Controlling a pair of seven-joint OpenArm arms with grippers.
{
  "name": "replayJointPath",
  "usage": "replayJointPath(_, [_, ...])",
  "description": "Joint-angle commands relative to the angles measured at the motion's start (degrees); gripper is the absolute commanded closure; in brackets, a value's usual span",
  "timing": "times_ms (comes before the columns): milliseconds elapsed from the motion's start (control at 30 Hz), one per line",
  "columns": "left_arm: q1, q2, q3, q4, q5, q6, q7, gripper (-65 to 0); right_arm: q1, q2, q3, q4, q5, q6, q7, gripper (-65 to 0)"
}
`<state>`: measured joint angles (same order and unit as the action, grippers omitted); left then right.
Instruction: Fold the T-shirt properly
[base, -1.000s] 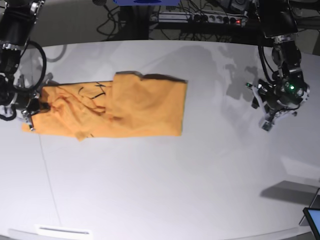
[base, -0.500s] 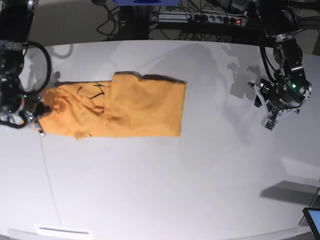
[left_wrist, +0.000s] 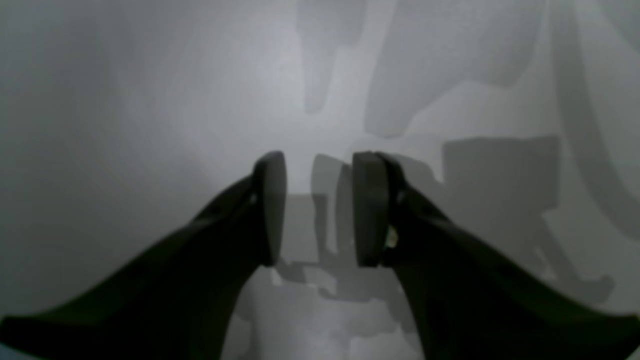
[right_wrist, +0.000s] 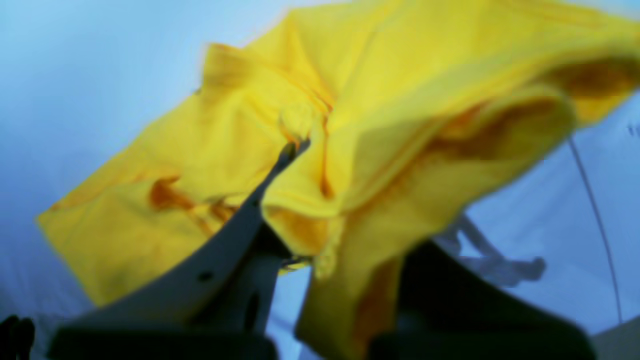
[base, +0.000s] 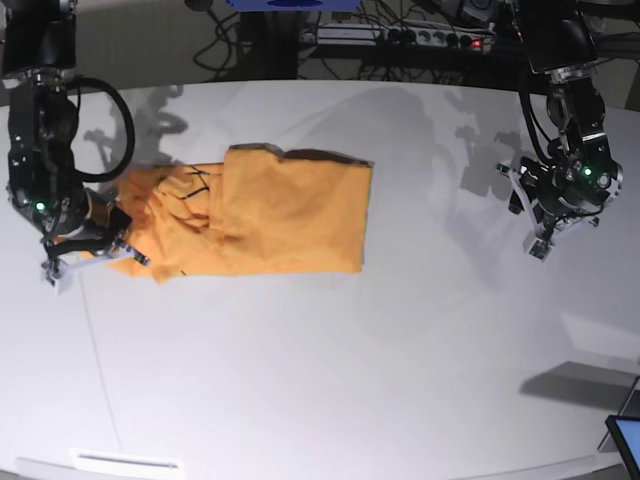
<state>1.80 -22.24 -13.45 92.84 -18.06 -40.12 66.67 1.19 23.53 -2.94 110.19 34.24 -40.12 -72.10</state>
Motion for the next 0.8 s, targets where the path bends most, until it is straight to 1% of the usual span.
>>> replayJointPath(0, [-0.62,-0.93,-0.22,0.83,-0.09,0.12,-0.43,-22.5,0.87,0.60,-0.71,1.50,0.09,0.12,0.40,0.0])
replayJointPath(100, [-0.62,-0.93,-0.22,0.83,-0.09,0.12,-0.43,-22.5,0.79,-1.42,-2.47,1.68,0.09,0.12,-0.39,0.0])
replayJointPath(233, [-0.53,-1.01,-0.22,0.83,0.09,0.12,-0.34,-22.5,1.14,-3.18,-5.19,2.64,0.09,0.12,-0.83,0.0])
replayJointPath(333, [0.09,-0.93,0.31,0.83,4.39,0.12,-0.43,-22.5,2.11,-4.41,-8.36,3.70,0.09,0.12,-1.53,0.0])
replayJointPath(500, [0.17,-0.93,6.29,0.83,12.57,0.12,-0.52,-22.5,3.60,-5.20,-13.02,3.87,0.09,0.12,-1.71,0.0])
replayJointPath(533, [0.17,-0.84,7.34,0.75,13.71,0.12,-0.52,-22.5,4.30,-5.90,-14.51,3.87,0.09,0.12,-1.79,0.0])
replayJointPath(767, [0.09,-0.84,7.96,0.75,14.68,0.12,-0.52,-22.5,6.59,-10.47,-21.90,4.58,0.09,0.12,-2.50,0.0])
